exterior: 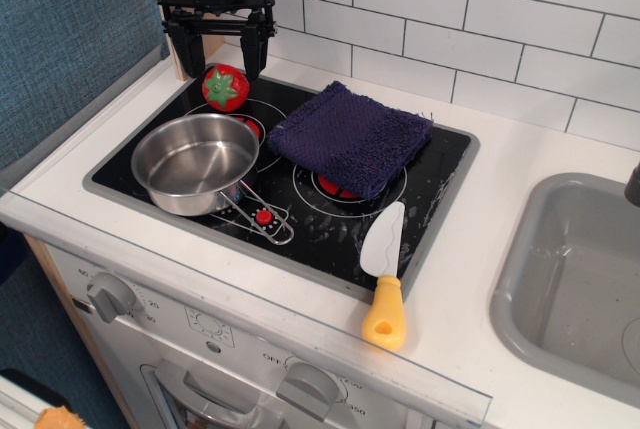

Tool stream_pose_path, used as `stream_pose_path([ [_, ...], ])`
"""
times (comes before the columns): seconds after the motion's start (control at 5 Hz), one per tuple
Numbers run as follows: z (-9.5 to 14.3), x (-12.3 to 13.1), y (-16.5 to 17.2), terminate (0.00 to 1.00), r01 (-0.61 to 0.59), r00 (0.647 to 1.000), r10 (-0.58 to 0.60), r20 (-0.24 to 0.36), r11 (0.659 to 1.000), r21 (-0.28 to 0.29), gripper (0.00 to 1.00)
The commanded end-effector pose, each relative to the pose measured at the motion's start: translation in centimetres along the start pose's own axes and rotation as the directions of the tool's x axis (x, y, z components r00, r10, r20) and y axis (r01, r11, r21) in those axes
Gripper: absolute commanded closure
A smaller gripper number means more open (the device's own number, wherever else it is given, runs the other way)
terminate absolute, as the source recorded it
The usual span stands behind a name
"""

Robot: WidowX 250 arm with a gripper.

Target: Place the strawberry on the cloth

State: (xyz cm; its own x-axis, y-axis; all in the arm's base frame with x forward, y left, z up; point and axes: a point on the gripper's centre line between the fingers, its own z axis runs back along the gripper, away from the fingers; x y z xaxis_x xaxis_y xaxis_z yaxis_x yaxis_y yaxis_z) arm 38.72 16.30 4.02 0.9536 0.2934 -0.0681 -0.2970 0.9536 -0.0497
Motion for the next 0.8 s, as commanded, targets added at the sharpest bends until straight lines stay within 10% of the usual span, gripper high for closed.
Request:
stream_pose_path([
  [0.0,-0.1,-0.1,0.2,0.0,-0.021,1.0,0.021,0.017,1.0,0.005,0.0],
  [0.4,-1.2,-0.2,0.1,0.0,-0.025,1.0,0.025,0.002,0.999,0.042,0.0],
  [0.6,-0.8,-0.4,0.1,0.0,-0.024,1.0,0.023,0.008,0.997,0.068,1.0],
])
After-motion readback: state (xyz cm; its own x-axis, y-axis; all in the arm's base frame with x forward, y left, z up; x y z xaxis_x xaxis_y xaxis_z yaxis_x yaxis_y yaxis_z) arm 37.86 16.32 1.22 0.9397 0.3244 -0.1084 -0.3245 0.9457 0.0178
